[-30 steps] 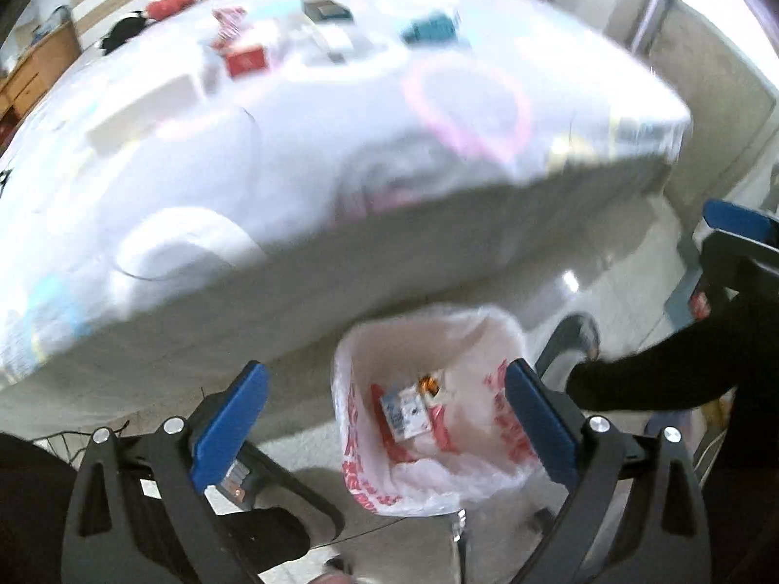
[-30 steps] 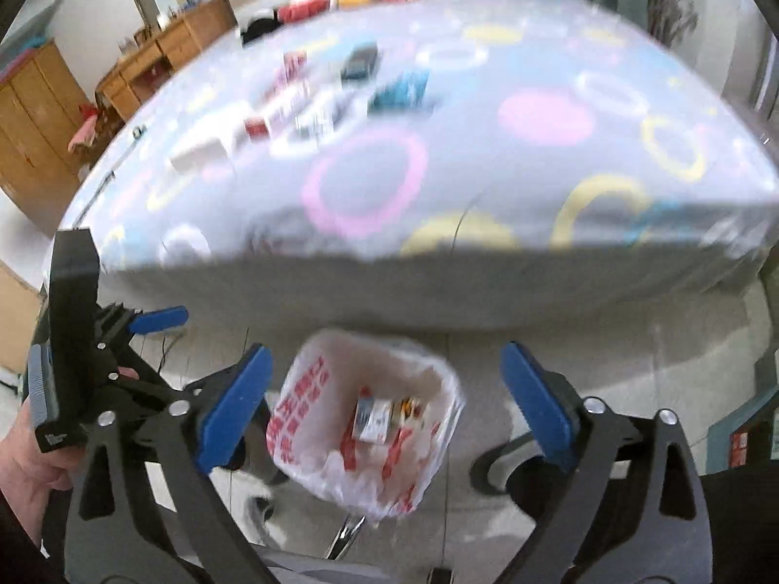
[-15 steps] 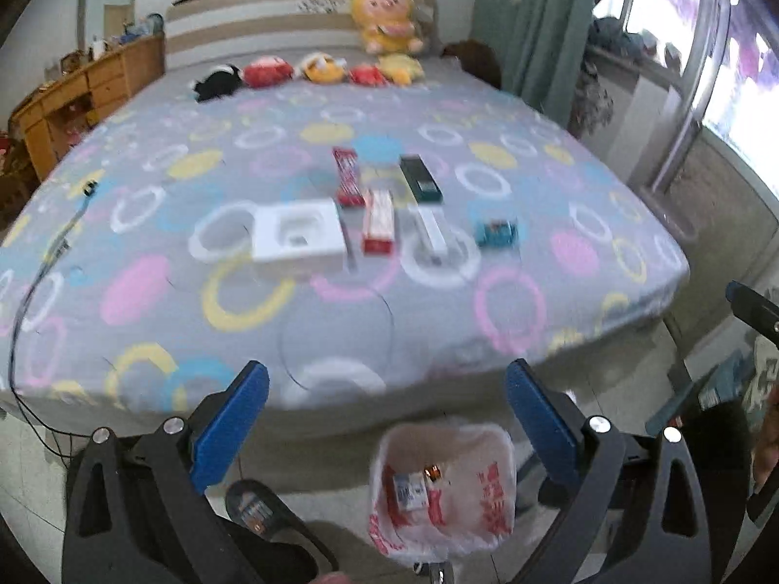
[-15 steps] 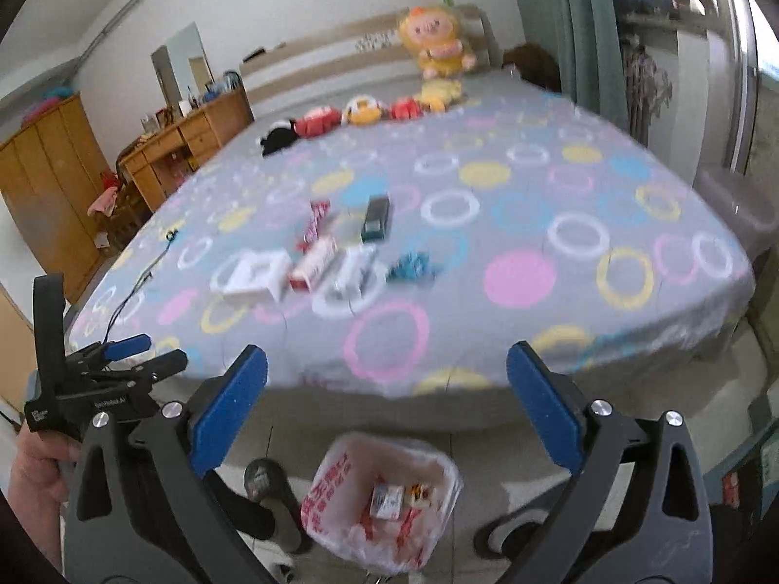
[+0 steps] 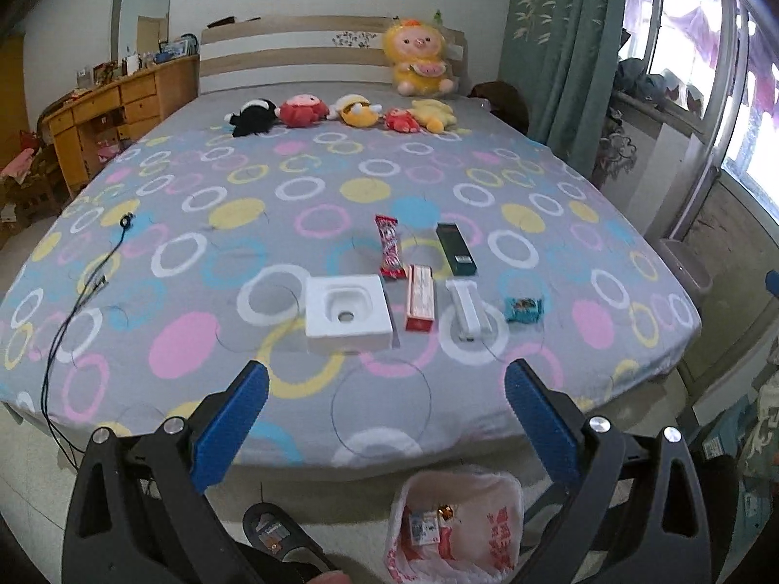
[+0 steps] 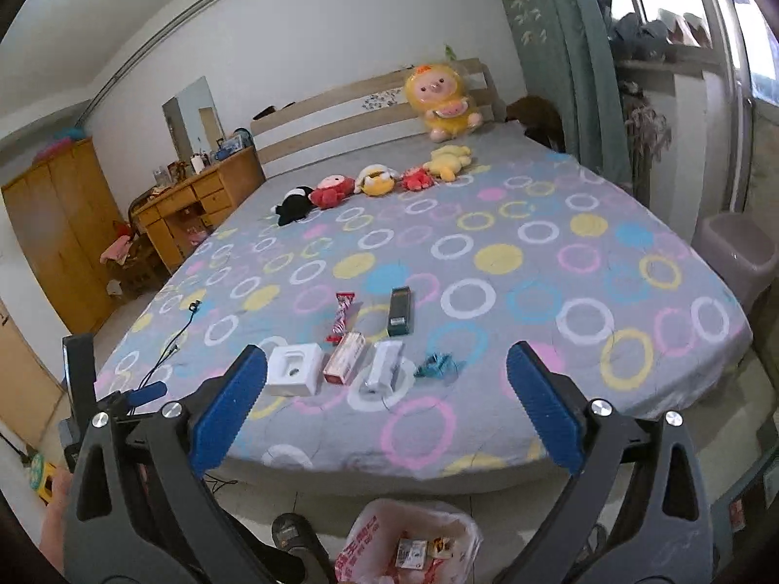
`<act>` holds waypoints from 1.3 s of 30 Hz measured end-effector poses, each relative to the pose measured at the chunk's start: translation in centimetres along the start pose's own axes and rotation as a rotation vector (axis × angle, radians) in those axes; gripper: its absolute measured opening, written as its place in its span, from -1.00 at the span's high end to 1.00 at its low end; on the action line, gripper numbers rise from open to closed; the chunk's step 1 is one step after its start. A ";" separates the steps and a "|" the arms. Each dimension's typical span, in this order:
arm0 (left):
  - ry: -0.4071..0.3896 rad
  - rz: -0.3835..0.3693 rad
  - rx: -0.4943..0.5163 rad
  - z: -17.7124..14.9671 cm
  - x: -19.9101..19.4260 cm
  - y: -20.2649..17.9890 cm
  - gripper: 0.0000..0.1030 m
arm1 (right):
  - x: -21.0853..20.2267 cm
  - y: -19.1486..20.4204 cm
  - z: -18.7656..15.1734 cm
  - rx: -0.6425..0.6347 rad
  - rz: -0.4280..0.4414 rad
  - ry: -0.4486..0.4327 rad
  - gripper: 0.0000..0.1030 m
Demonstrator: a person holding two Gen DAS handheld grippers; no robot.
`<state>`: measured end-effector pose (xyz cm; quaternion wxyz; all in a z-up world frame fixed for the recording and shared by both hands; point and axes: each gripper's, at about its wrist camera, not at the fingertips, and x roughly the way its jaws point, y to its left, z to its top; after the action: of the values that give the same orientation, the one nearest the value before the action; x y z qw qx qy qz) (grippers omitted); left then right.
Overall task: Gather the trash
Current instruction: 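Raise both tools back toward the remaining items on the bed, then grasp the white square box with the left gripper while the right gripper grasps the teal wrapper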
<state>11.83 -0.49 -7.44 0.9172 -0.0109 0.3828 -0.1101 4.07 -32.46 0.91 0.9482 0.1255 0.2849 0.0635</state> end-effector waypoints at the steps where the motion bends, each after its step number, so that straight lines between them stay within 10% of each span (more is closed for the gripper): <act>1: -0.005 0.007 0.002 0.5 0.2 0.1 -0.84 | 0.1 0.1 0.4 0.000 0.006 -0.001 -0.87; 16: 0.114 0.088 -0.060 5.7 7.9 4.9 -0.84 | 10.9 1.9 5.3 -0.052 -0.139 0.220 -0.87; 39: 0.440 0.132 -0.046 4.8 23.8 7.4 -0.84 | 30.4 -1.8 1.0 0.006 -0.300 0.599 -0.87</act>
<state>32.88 1.41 -21.52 0.8162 0.0177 0.5761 -0.0407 29.98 -28.59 -14.73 0.8208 0.0605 0.5663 -0.0437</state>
